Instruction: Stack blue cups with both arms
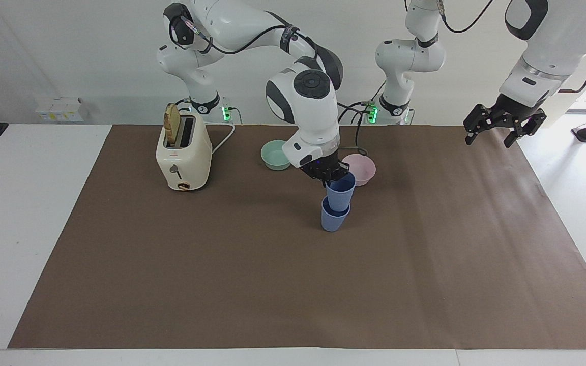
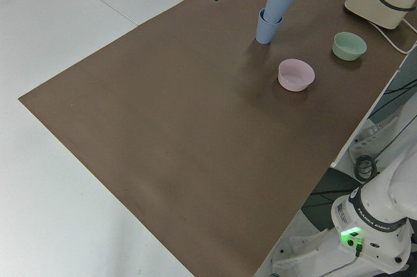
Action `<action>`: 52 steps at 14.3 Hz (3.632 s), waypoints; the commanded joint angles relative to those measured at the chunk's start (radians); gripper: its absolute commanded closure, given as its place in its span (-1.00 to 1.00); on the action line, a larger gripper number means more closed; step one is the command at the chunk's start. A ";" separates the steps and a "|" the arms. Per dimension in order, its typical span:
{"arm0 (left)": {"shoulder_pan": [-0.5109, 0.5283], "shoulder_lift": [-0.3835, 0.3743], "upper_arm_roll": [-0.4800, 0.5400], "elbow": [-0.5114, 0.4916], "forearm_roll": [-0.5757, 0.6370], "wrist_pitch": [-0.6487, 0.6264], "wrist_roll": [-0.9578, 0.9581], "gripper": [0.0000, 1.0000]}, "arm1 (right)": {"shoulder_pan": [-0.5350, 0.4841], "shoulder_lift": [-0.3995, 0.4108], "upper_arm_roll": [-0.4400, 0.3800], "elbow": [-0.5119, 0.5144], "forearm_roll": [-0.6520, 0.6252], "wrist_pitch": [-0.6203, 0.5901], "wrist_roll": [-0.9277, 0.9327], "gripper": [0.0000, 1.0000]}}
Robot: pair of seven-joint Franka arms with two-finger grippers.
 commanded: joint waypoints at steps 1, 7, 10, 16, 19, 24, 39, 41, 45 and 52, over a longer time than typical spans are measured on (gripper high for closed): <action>0.014 -0.005 -0.007 0.009 0.009 -0.012 0.007 -1.00 | -0.001 0.012 -0.005 0.023 -0.017 -0.004 0.027 1.00; 0.011 -0.005 -0.007 0.009 0.009 -0.012 0.006 -1.00 | -0.030 0.020 -0.006 0.020 -0.039 0.030 0.022 1.00; 0.011 -0.005 -0.007 0.009 0.009 -0.012 0.006 -1.00 | -0.026 0.026 -0.006 0.000 -0.039 0.074 0.021 1.00; 0.009 -0.005 -0.007 0.009 0.009 -0.011 0.006 -1.00 | -0.013 0.031 -0.005 -0.037 -0.026 0.101 0.021 1.00; 0.008 -0.005 -0.007 0.009 0.009 -0.011 0.006 -1.00 | -0.009 0.031 -0.005 -0.067 -0.028 0.104 0.022 1.00; 0.006 -0.005 -0.007 0.009 0.009 -0.012 0.006 -1.00 | -0.013 0.031 -0.005 -0.070 -0.029 0.104 0.019 -0.02; 0.005 -0.006 -0.007 0.008 0.009 -0.015 0.007 -1.00 | -0.242 -0.175 -0.019 -0.052 -0.121 -0.213 -0.423 -1.00; 0.003 -0.006 -0.007 0.008 0.009 -0.014 0.007 -1.00 | -0.312 -0.236 -0.017 -0.061 -0.132 -0.237 -0.551 -1.00; 0.003 -0.006 -0.007 0.009 0.009 -0.012 0.007 -1.00 | -0.418 -0.302 -0.017 -0.063 -0.131 -0.310 -0.717 -1.00; 0.003 -0.005 -0.007 0.009 0.009 -0.011 0.007 -1.00 | -0.492 -0.379 -0.019 -0.070 -0.137 -0.329 -0.706 -1.00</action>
